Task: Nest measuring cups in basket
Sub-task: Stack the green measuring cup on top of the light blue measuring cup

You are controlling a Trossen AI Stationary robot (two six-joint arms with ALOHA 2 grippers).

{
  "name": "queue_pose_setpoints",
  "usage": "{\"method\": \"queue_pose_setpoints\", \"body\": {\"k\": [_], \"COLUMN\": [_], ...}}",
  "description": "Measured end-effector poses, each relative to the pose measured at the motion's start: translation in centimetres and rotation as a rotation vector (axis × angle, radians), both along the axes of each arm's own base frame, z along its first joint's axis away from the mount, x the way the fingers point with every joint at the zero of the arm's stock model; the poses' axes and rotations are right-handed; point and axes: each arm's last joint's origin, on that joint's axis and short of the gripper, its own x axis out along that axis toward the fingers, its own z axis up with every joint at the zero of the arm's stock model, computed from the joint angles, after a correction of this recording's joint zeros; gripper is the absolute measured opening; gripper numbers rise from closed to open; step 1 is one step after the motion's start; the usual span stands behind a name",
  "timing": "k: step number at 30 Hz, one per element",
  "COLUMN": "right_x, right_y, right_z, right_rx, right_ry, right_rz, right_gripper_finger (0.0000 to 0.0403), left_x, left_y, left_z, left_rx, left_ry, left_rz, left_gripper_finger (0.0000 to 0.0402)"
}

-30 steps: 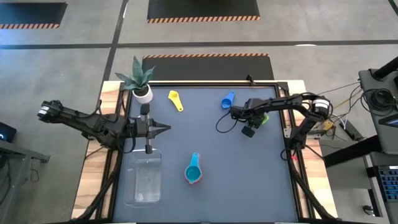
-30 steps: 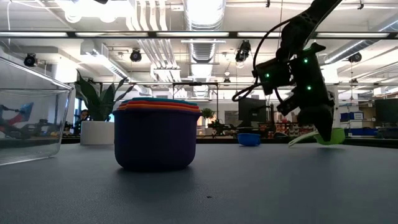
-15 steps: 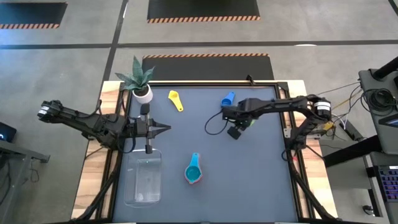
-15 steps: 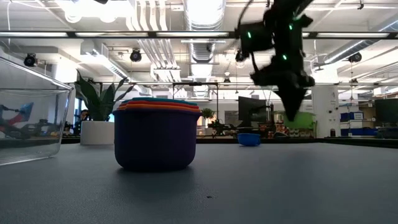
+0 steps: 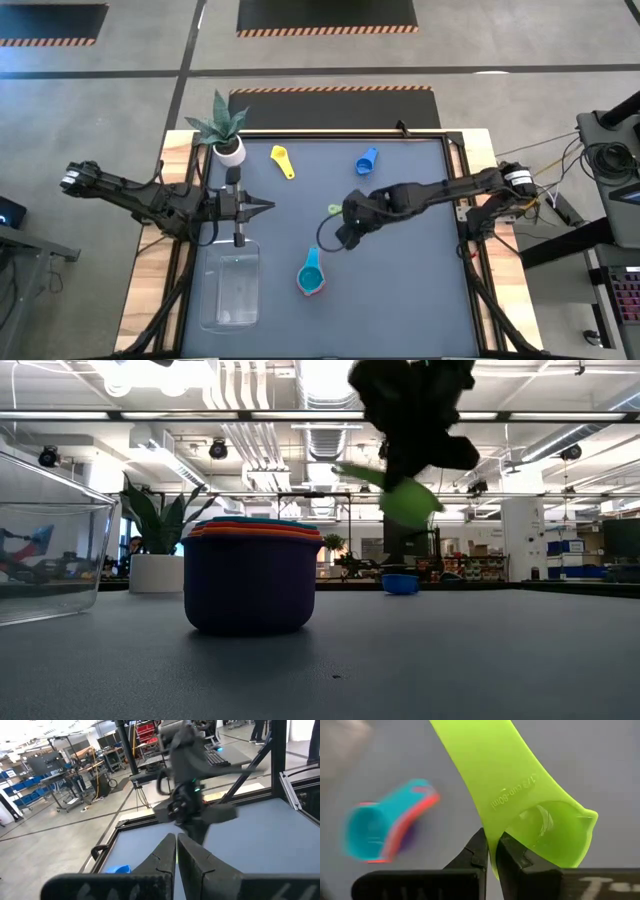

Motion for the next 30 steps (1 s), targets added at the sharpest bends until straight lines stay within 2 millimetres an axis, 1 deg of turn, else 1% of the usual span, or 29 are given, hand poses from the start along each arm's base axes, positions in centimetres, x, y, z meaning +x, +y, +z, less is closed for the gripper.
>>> {"method": "queue_pose_setpoints", "body": {"k": [5, 8, 12, 18, 23, 30], "right_x": [1.5, 2.6, 4.4, 7.2, 8.6, 10.0], "right_y": [2.5, 3.9, 5.4, 7.3, 8.6, 9.8], "right_z": [0.6, 0.0, -0.7, -0.4, -0.1, 0.4], "right_rx": [0.046, 0.058, 0.046, 0.005, -0.049, -0.103], "right_ry": [-0.184, -0.228, -0.208, -0.198, -0.095, 0.002], "right_rz": [0.030, 0.063, 0.109, 0.197, 0.278, 0.298], "right_gripper_finger": [0.0013, 0.0013, 0.0013, 0.0013, 0.0013, 0.0013], "left_x": [0.0, 0.0, 0.0, 0.0, 0.0, 0.0], "left_y": [0.0, 0.0, 0.0, 0.0, 0.0, 0.0], "left_z": [0.0, 0.0, 0.0, 0.0, 0.0, 0.0], "left_rx": [0.000, -0.003, -0.008, -0.016, -0.016, -0.016], "left_ry": [0.000, -0.001, -0.001, -0.002, -0.002, -0.002], "left_rz": [-0.001, 0.000, 0.000, 0.000, 0.000, -0.001], "left_gripper_finger": [0.0000, 0.0000, 0.0000, 0.0000, 0.0000, 0.0000]}}
